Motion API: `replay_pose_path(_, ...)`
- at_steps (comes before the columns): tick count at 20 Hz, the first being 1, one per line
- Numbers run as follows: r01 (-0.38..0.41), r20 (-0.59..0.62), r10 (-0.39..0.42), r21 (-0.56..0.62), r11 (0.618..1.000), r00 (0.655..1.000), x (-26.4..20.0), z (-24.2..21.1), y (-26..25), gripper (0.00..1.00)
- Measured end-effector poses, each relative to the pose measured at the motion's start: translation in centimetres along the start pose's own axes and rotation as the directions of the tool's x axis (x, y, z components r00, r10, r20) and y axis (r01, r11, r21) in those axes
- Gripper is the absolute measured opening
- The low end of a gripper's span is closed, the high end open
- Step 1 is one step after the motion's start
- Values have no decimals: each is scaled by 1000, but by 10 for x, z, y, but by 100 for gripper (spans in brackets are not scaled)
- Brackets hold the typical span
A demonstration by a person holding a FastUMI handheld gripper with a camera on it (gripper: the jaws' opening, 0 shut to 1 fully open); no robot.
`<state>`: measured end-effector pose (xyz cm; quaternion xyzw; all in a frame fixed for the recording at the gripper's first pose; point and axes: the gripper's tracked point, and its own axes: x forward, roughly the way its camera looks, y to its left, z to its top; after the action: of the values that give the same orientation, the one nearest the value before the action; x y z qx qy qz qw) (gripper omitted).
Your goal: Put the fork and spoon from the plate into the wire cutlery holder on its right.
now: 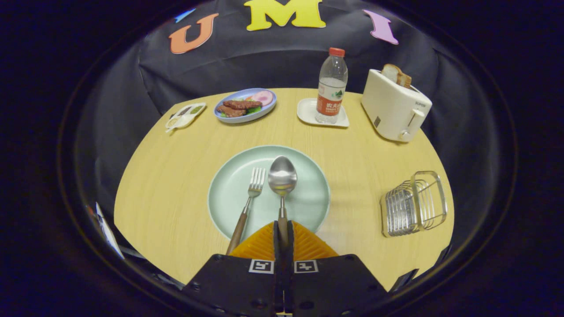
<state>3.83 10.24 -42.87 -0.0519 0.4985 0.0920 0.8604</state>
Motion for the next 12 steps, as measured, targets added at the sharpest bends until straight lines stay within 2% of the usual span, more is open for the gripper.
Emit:
replay_pose_path(3,-6,22,6,-16,1000,1000,-24,6,-18,2)
replay_pose_path(8,25,22,-25,10,1000,999,-60,13,-83,2)
replay_pose_path(12,91,18,-91,2,996,996,-79,15,-142,2)
